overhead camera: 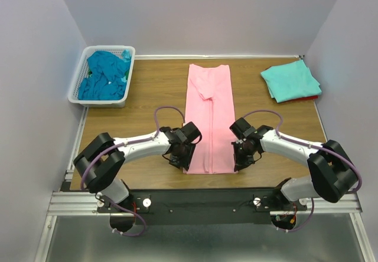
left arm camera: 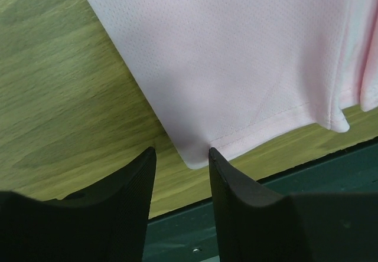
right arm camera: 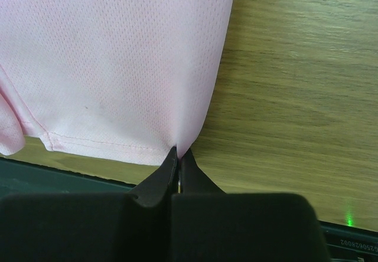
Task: Fold and stack the t-shirts
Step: Fold the tshirt
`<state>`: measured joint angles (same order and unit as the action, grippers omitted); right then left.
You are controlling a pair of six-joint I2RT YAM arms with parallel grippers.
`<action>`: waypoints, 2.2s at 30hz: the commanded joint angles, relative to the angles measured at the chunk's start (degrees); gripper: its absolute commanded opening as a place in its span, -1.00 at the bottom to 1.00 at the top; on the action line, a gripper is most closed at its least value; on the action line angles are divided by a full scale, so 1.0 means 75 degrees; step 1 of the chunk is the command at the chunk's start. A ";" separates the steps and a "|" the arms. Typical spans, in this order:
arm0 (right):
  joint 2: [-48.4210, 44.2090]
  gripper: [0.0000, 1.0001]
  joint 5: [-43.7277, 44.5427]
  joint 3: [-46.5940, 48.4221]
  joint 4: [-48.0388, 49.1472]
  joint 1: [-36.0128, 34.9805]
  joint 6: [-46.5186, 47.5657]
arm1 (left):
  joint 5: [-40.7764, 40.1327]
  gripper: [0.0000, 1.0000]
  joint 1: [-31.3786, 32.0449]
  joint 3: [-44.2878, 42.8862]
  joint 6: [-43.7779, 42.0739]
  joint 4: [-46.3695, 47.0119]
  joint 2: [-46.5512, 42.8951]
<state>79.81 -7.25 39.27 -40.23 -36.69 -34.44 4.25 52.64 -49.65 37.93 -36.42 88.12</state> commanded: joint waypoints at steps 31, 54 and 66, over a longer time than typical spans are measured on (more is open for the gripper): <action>-0.0375 -0.99 -0.0380 -0.0126 -0.0073 -0.0019 0.0290 | -0.0321 -1.00 0.0527 -0.0927 0.0216 -0.0884 0.1189; 0.0078 -0.99 0.1657 0.3680 -0.1574 0.0485 0.1567 | -0.1610 -1.00 -0.0455 -0.2600 -0.0217 -0.0453 -0.0148; 0.2435 -0.99 0.1658 0.6937 -0.1492 0.1515 0.2704 | -0.1669 -1.00 -0.2190 -0.3949 -0.1401 0.0532 0.0671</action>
<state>94.80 3.55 86.15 -51.35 -26.98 -17.52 -7.03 38.06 -76.95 30.98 -35.73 89.89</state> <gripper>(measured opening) 0.012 0.009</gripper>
